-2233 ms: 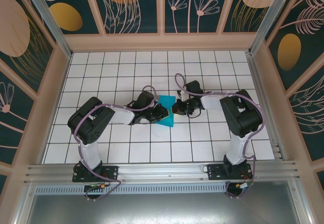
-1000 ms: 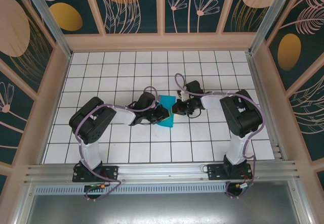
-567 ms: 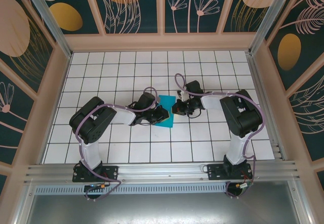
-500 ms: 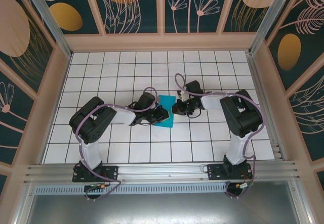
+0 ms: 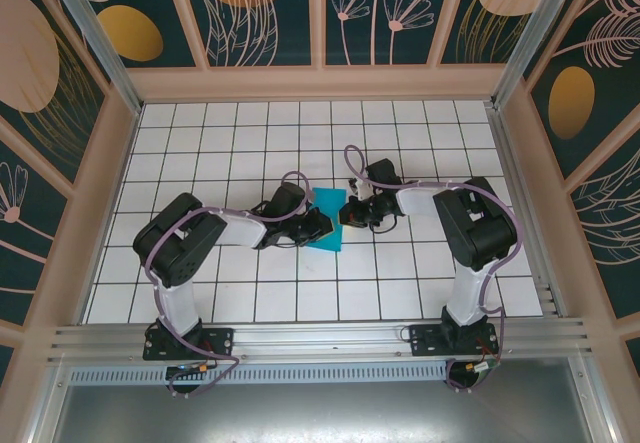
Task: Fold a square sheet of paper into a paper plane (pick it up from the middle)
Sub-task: Fold the triangle a second time at the center of the table.
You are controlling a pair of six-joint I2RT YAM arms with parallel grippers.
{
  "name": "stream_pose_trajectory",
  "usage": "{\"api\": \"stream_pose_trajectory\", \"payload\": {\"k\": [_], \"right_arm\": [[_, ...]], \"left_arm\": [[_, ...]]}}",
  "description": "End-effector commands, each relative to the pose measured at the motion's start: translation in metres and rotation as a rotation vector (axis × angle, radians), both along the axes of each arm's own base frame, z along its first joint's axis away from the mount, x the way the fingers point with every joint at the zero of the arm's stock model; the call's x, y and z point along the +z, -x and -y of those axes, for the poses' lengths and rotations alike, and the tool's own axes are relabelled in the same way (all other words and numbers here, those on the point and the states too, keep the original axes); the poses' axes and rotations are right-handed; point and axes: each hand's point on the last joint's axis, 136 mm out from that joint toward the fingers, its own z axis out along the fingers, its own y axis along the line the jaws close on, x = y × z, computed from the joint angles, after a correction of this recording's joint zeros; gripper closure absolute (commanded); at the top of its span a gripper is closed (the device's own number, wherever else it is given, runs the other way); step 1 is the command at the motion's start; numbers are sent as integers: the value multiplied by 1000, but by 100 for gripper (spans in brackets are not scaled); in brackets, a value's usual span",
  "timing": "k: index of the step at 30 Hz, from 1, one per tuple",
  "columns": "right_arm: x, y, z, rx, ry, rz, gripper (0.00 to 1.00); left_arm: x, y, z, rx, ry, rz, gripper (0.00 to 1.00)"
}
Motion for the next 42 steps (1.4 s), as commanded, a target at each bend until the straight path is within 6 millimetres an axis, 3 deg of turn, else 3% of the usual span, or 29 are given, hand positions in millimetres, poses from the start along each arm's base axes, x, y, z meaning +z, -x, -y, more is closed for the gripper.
{"api": "stream_pose_trajectory", "payload": {"k": [1, 10, 28, 36, 42], "right_arm": [[-4, 0, 0, 19, 1, -11, 100], [-5, 1, 0, 25, 0, -15, 100], [-8, 0, -1, 33, 9, -19, 100], [23, -15, 12, -51, 16, 56, 84], [25, -9, 14, -65, -7, 53, 80]], "left_arm": [[24, -7, 6, -7, 35, 77, 86], [-8, -4, 2, 9, -35, -3, 87], [-32, 6, -20, 73, -123, -82, 89], [-36, 8, -23, 88, -132, -92, 89], [-34, 7, -23, 90, -132, -89, 89]]}}
